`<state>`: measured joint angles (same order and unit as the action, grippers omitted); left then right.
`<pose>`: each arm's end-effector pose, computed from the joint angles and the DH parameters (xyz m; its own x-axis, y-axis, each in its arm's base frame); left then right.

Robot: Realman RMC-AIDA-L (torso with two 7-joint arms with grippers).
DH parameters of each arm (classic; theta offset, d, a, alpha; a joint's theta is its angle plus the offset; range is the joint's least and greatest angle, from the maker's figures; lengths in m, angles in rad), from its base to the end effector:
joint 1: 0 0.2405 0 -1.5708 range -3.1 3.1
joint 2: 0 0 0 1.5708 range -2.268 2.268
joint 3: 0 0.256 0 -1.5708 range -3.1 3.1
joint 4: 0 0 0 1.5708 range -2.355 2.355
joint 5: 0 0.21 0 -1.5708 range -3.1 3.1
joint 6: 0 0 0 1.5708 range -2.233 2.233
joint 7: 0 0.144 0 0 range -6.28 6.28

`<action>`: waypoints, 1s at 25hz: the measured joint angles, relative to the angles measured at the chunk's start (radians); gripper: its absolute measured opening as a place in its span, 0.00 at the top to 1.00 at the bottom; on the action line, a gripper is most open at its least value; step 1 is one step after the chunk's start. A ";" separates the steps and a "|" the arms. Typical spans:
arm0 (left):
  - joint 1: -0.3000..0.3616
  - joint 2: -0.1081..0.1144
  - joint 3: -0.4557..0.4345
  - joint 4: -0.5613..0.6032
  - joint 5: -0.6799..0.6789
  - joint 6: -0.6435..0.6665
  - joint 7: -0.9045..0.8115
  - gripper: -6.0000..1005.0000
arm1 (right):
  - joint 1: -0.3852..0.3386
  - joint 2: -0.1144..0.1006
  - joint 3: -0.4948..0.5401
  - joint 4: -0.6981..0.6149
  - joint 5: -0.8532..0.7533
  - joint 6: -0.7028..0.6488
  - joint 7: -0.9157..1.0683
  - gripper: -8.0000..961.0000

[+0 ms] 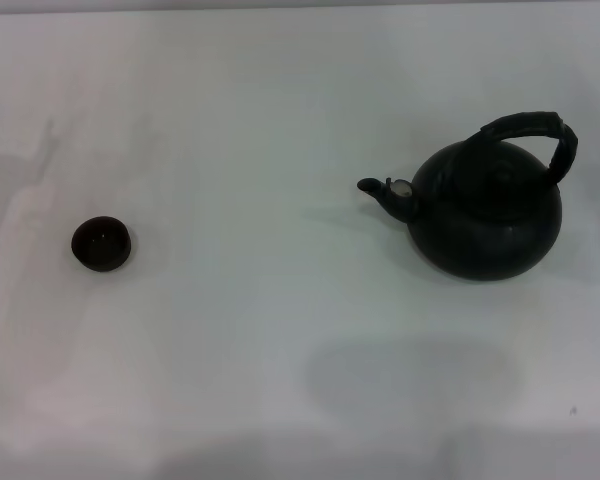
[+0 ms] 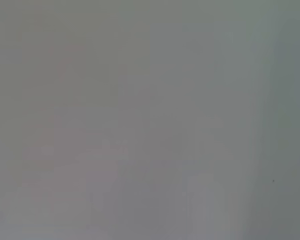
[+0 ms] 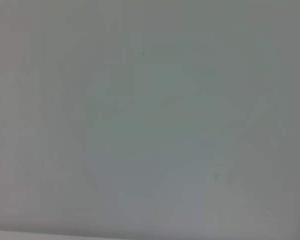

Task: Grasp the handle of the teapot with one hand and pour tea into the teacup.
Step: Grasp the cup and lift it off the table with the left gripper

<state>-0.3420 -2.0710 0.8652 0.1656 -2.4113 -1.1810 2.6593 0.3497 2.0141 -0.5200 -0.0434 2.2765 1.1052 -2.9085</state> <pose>-0.3694 0.3070 0.0215 0.6609 0.0188 0.7503 0.7435 -0.1529 -0.6510 0.4154 0.2924 0.0453 0.7694 -0.1108 -0.6291 -0.6258 0.0671 -0.7771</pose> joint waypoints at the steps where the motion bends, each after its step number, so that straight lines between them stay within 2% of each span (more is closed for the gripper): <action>1: 0.000 0.000 0.000 0.000 0.000 0.000 0.000 0.20 | 0.000 0.000 0.000 0.001 0.000 0.000 -0.001 0.18; 21: 0.002 0.001 0.008 0.015 0.027 0.025 -0.048 0.20 | 0.002 0.000 0.000 0.005 0.000 -0.003 0.000 0.18; 25: 0.066 0.004 0.025 0.240 0.222 0.097 -0.356 0.20 | 0.002 0.000 0.000 0.005 0.000 -0.004 -0.001 0.18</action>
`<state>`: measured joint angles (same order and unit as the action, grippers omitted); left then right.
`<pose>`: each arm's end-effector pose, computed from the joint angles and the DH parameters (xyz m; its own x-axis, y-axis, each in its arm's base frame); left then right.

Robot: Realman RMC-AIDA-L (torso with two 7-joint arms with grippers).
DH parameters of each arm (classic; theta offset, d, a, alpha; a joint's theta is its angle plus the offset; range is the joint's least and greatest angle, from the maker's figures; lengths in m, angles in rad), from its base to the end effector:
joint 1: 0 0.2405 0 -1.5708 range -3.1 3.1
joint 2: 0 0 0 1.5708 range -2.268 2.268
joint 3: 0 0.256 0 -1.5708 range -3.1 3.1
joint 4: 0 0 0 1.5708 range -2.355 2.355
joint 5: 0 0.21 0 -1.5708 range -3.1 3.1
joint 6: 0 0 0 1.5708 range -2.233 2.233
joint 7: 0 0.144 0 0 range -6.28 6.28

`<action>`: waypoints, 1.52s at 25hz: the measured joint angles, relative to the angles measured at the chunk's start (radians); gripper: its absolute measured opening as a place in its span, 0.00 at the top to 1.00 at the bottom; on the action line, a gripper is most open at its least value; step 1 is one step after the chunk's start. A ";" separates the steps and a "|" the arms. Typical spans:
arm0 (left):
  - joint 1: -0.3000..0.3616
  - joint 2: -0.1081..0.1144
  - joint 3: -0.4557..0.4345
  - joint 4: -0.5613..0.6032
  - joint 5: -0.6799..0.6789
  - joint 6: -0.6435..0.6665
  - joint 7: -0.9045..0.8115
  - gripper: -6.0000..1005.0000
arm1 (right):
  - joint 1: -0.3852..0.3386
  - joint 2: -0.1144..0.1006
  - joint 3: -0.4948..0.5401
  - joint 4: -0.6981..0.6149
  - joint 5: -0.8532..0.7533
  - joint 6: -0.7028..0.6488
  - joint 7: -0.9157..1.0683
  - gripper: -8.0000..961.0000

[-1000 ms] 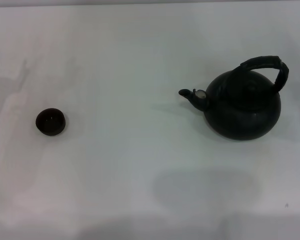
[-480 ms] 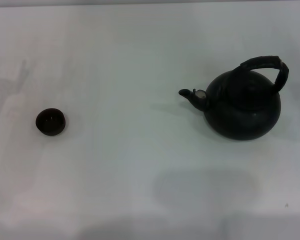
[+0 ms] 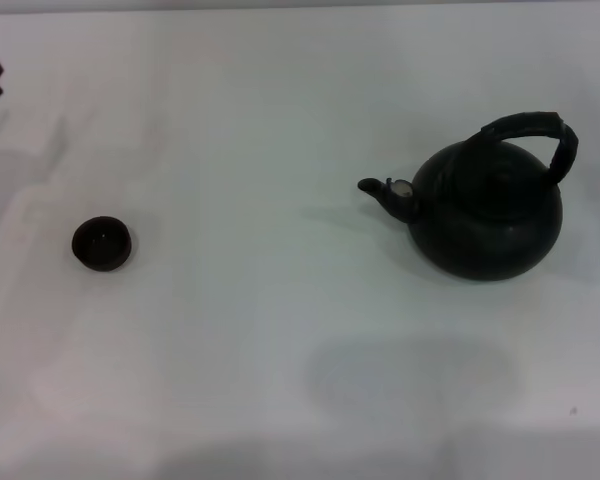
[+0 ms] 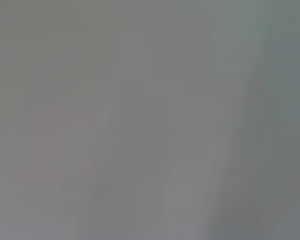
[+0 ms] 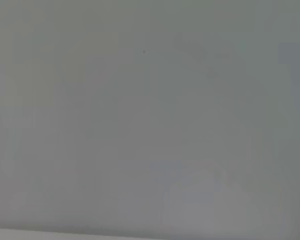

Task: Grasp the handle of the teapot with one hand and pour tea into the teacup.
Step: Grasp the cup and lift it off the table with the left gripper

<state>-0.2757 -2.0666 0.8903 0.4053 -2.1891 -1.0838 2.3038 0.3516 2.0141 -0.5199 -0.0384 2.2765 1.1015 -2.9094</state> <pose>-0.3667 0.3146 0.0384 0.5926 0.1135 0.7975 0.7939 -0.2500 -0.5543 0.4155 0.2924 0.0438 0.7671 -0.1163 -0.6309 -0.6279 0.0662 -0.7755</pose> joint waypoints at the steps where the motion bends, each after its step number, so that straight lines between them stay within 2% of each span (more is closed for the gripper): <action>1: 0.014 -0.002 0.000 0.056 0.049 0.030 -0.082 0.20 | 0.000 0.000 0.000 0.000 0.000 0.000 0.000 0.18; 4: 0.053 -0.007 0.001 0.244 0.231 0.114 -0.364 0.20 | 0.000 0.000 0.000 -0.001 0.000 0.000 0.001 0.18; 5: 0.055 -0.007 0.001 0.264 0.260 0.122 -0.410 0.20 | 0.000 0.000 0.000 -0.001 0.000 0.000 0.002 0.18; 8: 0.063 -0.004 -0.001 0.392 0.449 0.144 -0.717 0.20 | 0.001 0.000 0.000 -0.001 0.000 0.001 0.004 0.18; 14: 0.072 -0.006 0.004 0.623 0.819 0.131 -1.162 0.19 | 0.002 0.000 0.000 0.000 0.000 0.002 0.005 0.18; 18: 0.046 -0.001 0.010 0.695 1.011 0.022 -1.405 0.19 | 0.006 0.000 0.000 0.000 0.000 0.004 0.005 0.18; 23: 0.024 0.009 0.004 0.787 1.166 -0.141 -1.592 0.19 | 0.008 0.000 0.000 0.000 0.000 0.003 0.003 0.18; 27: -0.003 0.040 0.002 0.816 1.259 -0.262 -1.721 0.19 | 0.010 0.000 0.000 0.000 0.000 0.001 0.002 0.18; 29: -0.012 0.048 -0.004 0.817 1.300 -0.292 -1.749 0.19 | 0.011 0.000 0.000 0.000 0.000 0.001 0.002 0.18; 38: -0.047 0.039 -0.010 0.798 1.403 -0.303 -1.747 0.19 | 0.011 0.000 0.001 0.000 0.000 0.009 0.005 0.18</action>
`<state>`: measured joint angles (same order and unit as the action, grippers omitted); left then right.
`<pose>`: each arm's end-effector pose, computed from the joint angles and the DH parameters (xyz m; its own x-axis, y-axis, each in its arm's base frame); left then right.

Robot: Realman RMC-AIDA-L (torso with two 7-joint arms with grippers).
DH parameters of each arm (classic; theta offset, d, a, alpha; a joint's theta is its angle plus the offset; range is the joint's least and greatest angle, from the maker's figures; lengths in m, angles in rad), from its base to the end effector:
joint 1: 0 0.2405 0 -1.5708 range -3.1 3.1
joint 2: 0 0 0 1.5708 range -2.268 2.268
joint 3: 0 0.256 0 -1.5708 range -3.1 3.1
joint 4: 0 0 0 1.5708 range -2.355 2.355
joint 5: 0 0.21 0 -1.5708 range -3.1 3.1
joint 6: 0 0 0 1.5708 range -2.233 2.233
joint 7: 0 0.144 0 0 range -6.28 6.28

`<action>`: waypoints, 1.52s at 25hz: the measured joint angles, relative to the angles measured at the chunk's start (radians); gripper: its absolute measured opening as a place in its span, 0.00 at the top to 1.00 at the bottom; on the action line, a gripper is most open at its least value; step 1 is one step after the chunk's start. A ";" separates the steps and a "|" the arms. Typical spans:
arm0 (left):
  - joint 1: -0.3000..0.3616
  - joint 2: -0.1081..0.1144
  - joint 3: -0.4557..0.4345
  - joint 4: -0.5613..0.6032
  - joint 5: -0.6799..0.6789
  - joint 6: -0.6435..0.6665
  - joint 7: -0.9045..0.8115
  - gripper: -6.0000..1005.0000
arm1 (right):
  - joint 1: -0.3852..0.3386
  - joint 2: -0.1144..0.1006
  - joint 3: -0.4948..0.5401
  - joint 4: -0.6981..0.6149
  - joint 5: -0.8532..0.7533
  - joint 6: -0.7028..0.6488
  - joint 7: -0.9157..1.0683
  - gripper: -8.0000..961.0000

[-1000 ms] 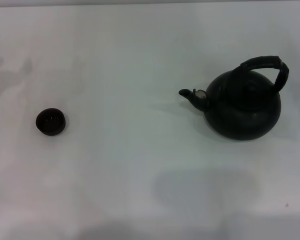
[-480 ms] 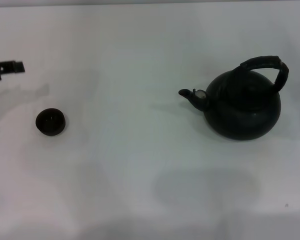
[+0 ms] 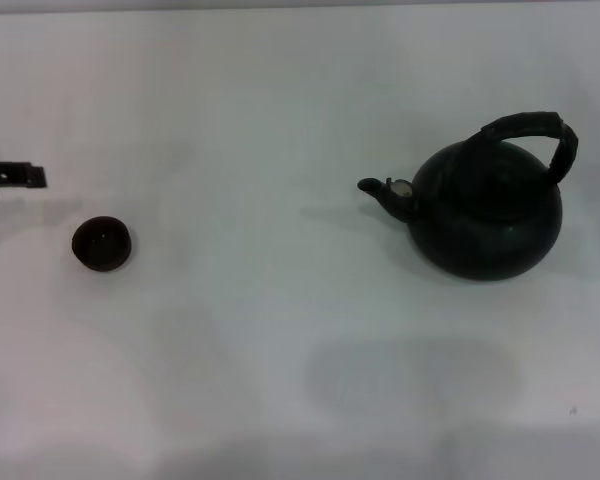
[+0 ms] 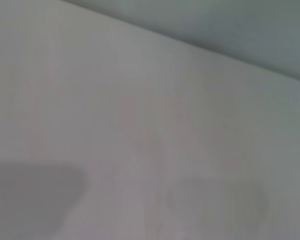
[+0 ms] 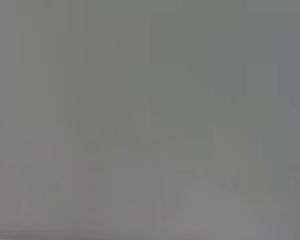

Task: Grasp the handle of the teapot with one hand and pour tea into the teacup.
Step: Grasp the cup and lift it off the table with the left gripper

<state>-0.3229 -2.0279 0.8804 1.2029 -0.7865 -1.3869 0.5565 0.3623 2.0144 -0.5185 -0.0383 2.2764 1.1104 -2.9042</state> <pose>-0.3210 0.3248 0.0850 0.2457 0.8692 0.4291 0.9391 -0.1037 -0.3278 0.4112 0.2970 0.0444 0.7655 -0.0990 -0.6358 -0.6333 0.0591 -0.7716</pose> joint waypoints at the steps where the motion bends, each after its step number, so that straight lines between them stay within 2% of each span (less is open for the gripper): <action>1: -0.008 -0.001 0.006 -0.008 0.010 -0.001 0.000 0.19 | 0.001 0.000 0.000 0.000 0.000 0.004 0.000 0.18; 10: -0.120 -0.036 0.026 -0.106 0.111 0.000 0.040 0.19 | 0.004 0.003 -0.011 0.001 0.000 0.023 0.003 0.18; 19: -0.173 -0.036 0.076 -0.142 0.120 -0.026 0.034 0.19 | 0.003 0.003 -0.010 0.009 0.000 0.023 0.003 0.18; 29: -0.227 -0.035 0.098 -0.113 0.298 -0.134 -0.011 0.19 | 0.003 0.003 -0.010 0.011 0.000 0.024 0.004 0.18; 38: -0.239 -0.037 0.098 -0.105 0.290 -0.131 -0.011 0.19 | 0.003 0.003 -0.011 0.011 0.000 0.024 0.003 0.18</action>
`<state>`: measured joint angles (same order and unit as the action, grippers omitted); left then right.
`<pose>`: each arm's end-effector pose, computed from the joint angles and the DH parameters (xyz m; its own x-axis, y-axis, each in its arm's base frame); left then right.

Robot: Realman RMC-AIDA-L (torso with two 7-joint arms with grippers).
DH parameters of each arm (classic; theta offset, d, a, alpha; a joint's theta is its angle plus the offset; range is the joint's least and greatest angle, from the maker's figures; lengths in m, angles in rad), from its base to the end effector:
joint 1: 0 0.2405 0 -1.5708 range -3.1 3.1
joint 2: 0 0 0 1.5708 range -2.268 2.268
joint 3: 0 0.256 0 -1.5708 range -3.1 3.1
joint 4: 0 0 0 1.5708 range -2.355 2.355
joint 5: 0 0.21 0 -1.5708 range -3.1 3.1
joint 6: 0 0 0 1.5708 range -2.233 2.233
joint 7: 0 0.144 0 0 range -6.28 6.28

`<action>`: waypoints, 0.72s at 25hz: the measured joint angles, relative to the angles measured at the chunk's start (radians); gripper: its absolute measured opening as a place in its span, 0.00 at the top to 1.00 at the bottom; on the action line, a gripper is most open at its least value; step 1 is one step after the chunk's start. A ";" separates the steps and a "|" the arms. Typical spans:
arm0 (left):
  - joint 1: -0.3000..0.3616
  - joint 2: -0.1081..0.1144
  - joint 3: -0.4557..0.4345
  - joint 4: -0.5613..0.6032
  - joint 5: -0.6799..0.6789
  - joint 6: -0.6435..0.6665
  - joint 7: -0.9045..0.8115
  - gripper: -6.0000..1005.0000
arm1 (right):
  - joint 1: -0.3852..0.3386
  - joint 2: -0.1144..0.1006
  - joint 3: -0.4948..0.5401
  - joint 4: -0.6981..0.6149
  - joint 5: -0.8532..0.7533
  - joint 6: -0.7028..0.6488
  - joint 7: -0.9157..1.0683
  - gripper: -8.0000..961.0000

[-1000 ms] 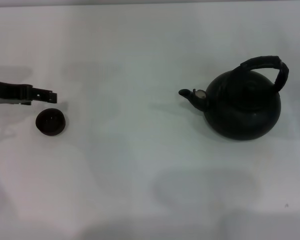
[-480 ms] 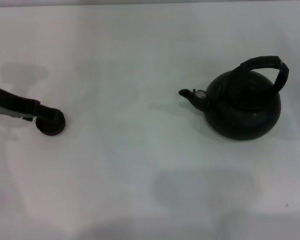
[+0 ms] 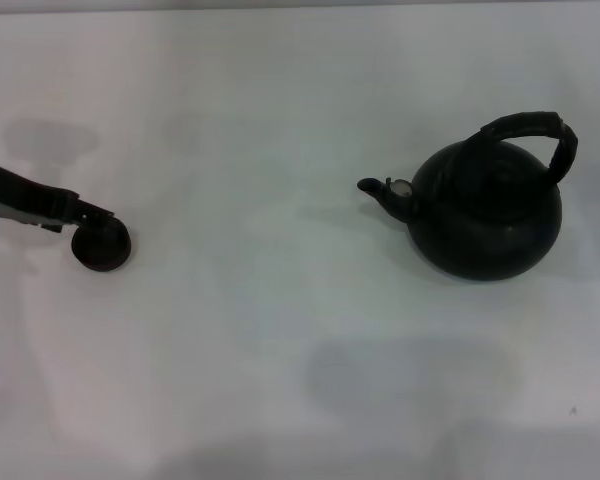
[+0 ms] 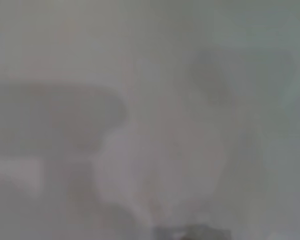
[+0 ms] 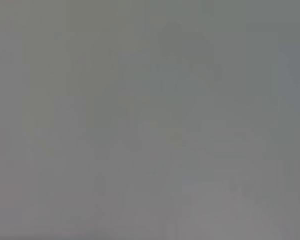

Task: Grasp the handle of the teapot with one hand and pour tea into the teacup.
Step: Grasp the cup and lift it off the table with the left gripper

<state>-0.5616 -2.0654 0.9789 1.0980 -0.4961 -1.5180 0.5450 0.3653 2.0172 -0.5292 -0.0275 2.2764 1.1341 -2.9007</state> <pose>-0.2756 0.3520 0.0354 0.3682 0.9280 0.0565 0.8496 -0.3112 -0.4258 0.4065 0.2970 0.0405 0.7613 -0.0838 -0.6430 -0.6421 0.0401 -0.7655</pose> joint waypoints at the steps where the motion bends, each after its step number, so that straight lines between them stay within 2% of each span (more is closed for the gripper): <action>1: -0.003 0.000 0.001 -0.002 -0.002 -0.002 0.001 0.19 | 0.000 0.000 0.000 0.000 0.000 0.000 0.000 0.18; 9: -0.014 -0.001 0.009 -0.011 -0.008 -0.013 -0.001 0.19 | 0.001 0.000 0.001 0.000 0.000 0.000 0.000 0.18; 18: -0.051 -0.001 0.016 -0.081 0.008 -0.007 -0.005 0.19 | 0.001 0.000 0.000 0.000 0.000 -0.001 0.000 0.18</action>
<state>-0.6123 -2.0663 0.9954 1.0170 -0.4885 -1.5248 0.5398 0.3666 2.0172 -0.5295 -0.0276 2.2764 1.1335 -2.9007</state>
